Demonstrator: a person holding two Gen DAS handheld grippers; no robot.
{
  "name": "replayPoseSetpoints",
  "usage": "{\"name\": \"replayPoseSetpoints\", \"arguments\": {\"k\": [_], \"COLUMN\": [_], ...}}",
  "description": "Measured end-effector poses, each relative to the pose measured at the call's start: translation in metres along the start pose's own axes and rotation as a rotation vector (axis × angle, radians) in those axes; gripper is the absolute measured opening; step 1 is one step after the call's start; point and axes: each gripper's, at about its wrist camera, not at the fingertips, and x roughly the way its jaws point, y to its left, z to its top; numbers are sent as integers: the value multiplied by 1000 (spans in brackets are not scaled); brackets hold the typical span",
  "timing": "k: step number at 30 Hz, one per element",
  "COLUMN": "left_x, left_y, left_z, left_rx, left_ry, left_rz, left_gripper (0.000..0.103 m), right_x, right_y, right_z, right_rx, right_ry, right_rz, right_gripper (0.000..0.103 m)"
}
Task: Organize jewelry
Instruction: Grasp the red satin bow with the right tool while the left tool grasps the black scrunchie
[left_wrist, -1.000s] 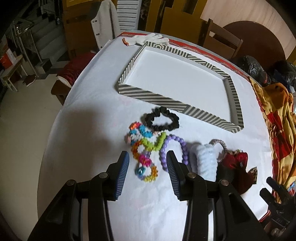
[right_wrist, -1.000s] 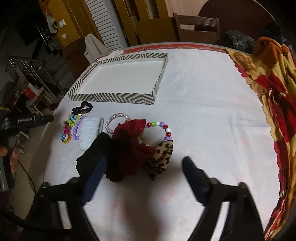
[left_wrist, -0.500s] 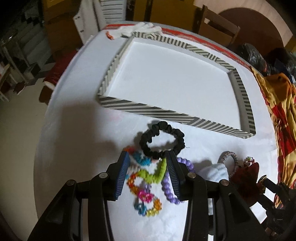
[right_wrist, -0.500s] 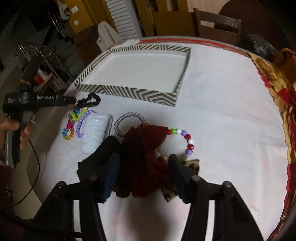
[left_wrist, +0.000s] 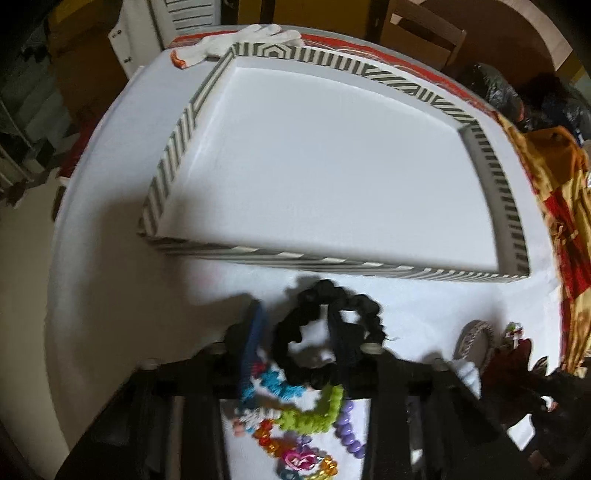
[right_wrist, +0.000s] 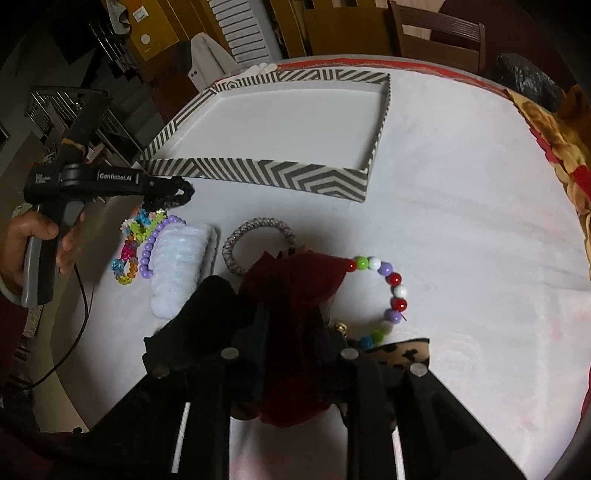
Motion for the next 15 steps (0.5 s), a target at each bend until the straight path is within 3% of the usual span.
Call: {"name": "replayPoseSetpoints", "arguments": {"k": [1,4,15], "left_x": [1,-7,-80], "left_y": [1,4,2], "left_z": [1,-3,-8], "left_rx": [1,-3,-13], "left_ry": [11,-3,-113], "left_rz": [-12,-22,-116], "left_gripper": [14,11,10], "right_x": [-1,-13,-73], "right_y": [0,0,-11], "right_z": [-1,-4,6], "right_rx": [-2,4,71], "right_ry": [-2,-25,-151], "right_rz": [4,21,104], "right_gripper": [16,15,15]}}
